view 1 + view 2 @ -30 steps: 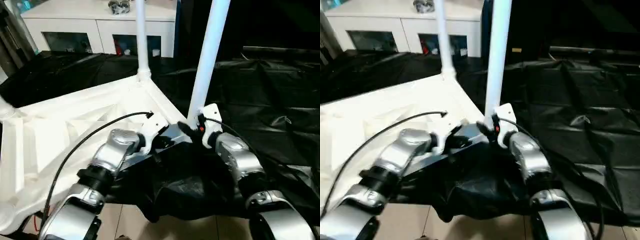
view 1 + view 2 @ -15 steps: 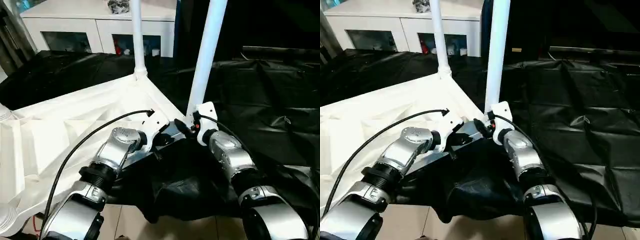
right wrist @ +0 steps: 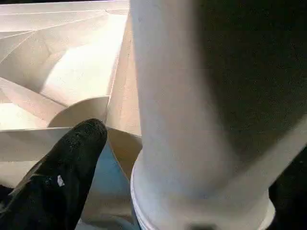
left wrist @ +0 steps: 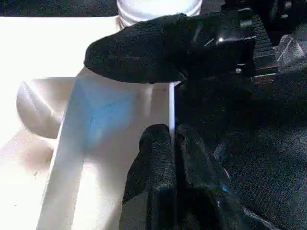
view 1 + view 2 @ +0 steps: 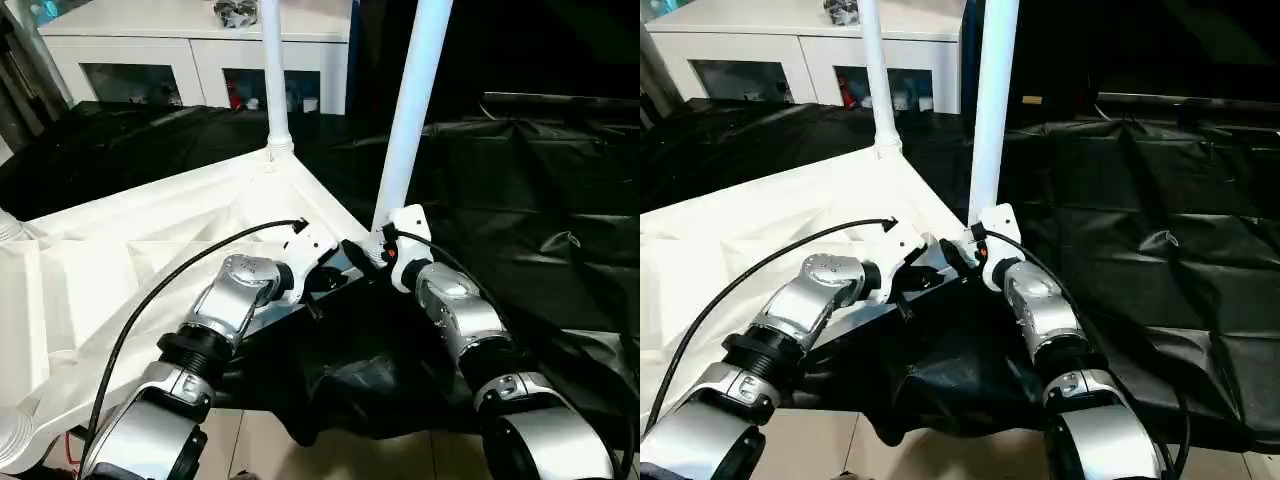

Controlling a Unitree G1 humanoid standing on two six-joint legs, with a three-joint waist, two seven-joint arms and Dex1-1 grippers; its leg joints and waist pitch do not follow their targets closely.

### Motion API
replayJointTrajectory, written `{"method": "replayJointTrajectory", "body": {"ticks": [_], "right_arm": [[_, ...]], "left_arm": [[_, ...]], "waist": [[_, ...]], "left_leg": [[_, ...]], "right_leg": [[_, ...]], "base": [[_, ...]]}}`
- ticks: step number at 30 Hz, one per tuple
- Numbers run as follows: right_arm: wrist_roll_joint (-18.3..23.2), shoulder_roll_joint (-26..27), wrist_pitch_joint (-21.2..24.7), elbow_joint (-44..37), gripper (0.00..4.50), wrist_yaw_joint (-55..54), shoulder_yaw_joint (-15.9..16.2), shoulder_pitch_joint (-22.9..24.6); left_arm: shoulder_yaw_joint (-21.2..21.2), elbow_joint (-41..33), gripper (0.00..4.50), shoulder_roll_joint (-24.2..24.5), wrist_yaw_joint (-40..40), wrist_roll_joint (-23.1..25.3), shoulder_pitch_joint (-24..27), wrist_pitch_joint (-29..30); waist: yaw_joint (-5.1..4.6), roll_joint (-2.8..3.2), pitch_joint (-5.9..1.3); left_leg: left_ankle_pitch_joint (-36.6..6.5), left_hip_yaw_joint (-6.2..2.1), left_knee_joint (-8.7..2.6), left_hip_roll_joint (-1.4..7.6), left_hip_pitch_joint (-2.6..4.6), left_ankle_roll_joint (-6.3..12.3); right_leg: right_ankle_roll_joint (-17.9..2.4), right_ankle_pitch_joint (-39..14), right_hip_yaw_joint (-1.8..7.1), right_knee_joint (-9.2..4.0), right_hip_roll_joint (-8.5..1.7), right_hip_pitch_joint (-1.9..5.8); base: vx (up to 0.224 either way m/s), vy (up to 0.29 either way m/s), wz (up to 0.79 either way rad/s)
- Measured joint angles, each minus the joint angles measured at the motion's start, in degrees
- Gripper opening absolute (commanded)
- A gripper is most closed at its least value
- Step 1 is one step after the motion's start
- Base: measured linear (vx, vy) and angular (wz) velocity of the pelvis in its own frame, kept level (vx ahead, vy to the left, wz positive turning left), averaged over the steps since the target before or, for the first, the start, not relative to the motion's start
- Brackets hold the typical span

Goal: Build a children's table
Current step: Rotate leg to tighten

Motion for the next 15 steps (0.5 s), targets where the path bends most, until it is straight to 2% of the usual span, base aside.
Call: {"method": "replayJointTrajectory", "body": {"ticks": [8,10,12,15], "right_arm": [[0.0,0.0,-0.2,0.2,4.44,0.0,0.0,0.0],[0.2,-4.1,-1.5,-3.1,4.44,9.5,2.3,2.2],[1.3,-9.5,-3.6,-9.0,4.44,23.9,6.1,6.7],[1.7,-10.0,-4.4,-9.4,4.44,28.2,6.4,6.8]], "left_arm": [[0.0,0.0,0.0,0.0,-0.1,0.0,0.0,-0.1],[-0.6,-2.8,0.0,2.7,-4.4,-0.8,1.7,-0.9],[-1.4,-8.7,0.0,6.9,-12.1,-3.6,6.0,-1.6],[-1.7,-9.6,0.0,7.9,-15.1,-3.9,6.3,-2.3]], "waist": [[-0.02,0.0,0.0],[0.08,0.3,0.1],[0.35,0.34,0.14],[0.6,0.39,0.13]], "left_leg": [[0.0,-0.01,0.0,0.0,0.0,0.0],[0.0,-0.05,-0.01,-0.01,-0.06,0.0],[-0.1,-0.01,-0.15,0.0,-0.13,0.09],[-0.1,0.07,-0.17,0.02,-0.16,0.13]], "right_leg": [[0.1,-0.1,0.0,-0.01,0.0,0.0],[0.1,-0.1,-0.01,-0.12,0.0,-0.02],[0.1,-0.1,-0.03,-0.12,-0.02,-0.07],[0.0,-0.2,-0.06,-0.01,0.0,-0.18]], "base": [[0.0,0.0,0.0],[0.0,0.0,0.0],[0.0,0.0,0.0],[0.018,-0.001,0.01]]}}
